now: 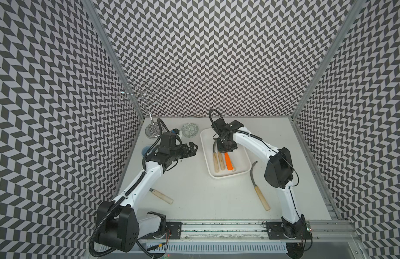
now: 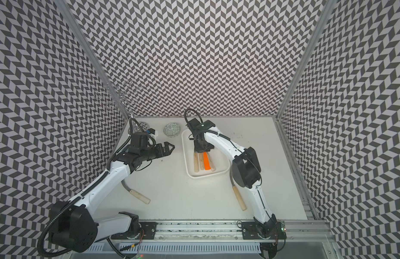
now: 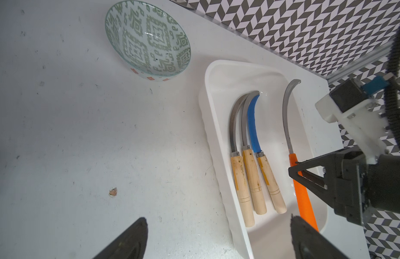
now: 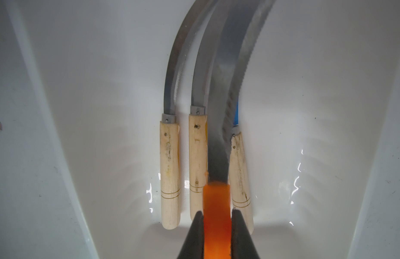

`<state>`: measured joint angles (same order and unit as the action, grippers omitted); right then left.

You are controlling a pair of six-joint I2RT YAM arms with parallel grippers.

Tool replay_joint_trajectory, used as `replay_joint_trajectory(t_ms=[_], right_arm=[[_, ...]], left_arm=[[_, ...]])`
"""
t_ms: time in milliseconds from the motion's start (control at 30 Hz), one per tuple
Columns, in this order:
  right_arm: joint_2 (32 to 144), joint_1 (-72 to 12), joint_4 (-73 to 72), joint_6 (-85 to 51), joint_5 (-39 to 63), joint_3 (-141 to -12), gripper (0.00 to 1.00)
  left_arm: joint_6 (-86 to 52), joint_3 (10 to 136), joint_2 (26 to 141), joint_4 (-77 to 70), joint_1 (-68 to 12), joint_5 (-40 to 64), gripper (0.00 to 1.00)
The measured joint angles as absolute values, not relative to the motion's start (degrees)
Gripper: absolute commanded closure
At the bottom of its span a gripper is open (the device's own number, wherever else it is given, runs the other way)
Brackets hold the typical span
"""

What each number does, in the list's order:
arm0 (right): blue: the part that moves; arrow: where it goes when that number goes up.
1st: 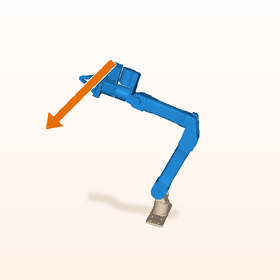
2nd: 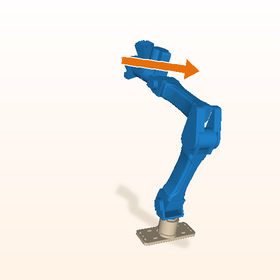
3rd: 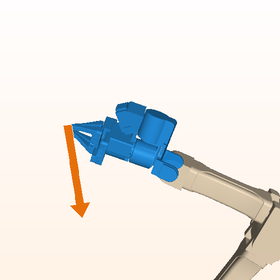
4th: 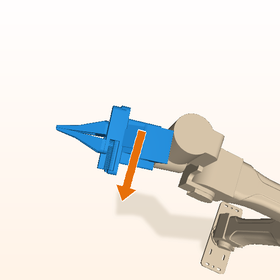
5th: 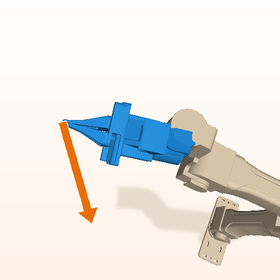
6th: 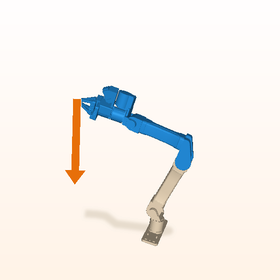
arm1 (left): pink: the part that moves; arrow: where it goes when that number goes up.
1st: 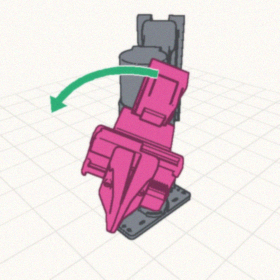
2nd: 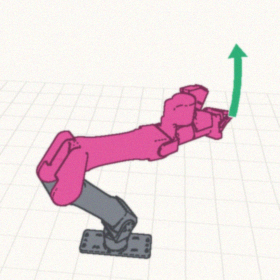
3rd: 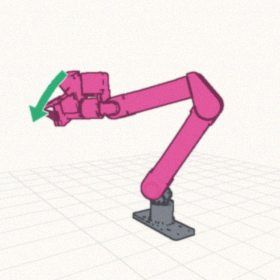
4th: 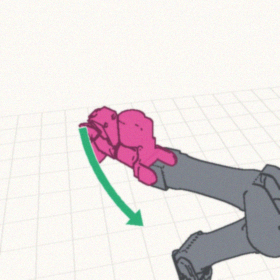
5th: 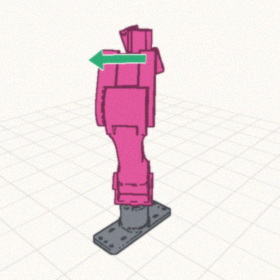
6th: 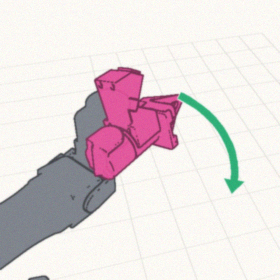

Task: Put small sickles into storage boxes
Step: Place the sickle in the storage box.

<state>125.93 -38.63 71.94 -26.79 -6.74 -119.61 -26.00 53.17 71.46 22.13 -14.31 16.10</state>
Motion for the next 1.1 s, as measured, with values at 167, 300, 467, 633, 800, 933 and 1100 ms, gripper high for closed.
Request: replay_joint_trajectory(t_ms=[167, 300, 467, 633, 800, 933, 1100], right_arm=[[125.97, -38.79, 71.9, -26.76, -6.52, -119.63, 0.94], [126.13, -38.85, 71.61, -26.65, -5.82, -119.63, 0.94], [127.0, -39.05, 70.89, -26.65, -4.69, -119.74, 0.94], [128.29, -39.68, 70.0, -26.68, -3.27, -119.77, 0.94], [129.8, -40.45, 69.14, -26.85, -2.07, -120.29, 0.94], [131.0, -40.86, 68.69, -27.14, -1.3, -121.84, 0.94], [131.61, -41.23, 67.59, -27.57, -0.14, -122.61, 0.94]], left_arm=[[-26.22, 53.17, 71.48, 22.11, -14.2, 16.25, 0.0], [-26.28, 53.17, 71.53, 22.09, -14.2, 16.27, 0.01], [-26.46, 53.17, 71.68, 22.06, -14.2, 16.27, 0.01], [-26.48, 53.17, 71.7, 22.04, -14.09, 16.34, 0.0], [-26.48, 53.17, 71.9, 21.96, -13.82, 16.43, 0.0], [-26.5, 53.15, 71.94, 21.89, -13.76, 16.47, 0.0], [-26.55, 53.15, 72.01, 21.87, -13.72, 16.73, 0.0]])
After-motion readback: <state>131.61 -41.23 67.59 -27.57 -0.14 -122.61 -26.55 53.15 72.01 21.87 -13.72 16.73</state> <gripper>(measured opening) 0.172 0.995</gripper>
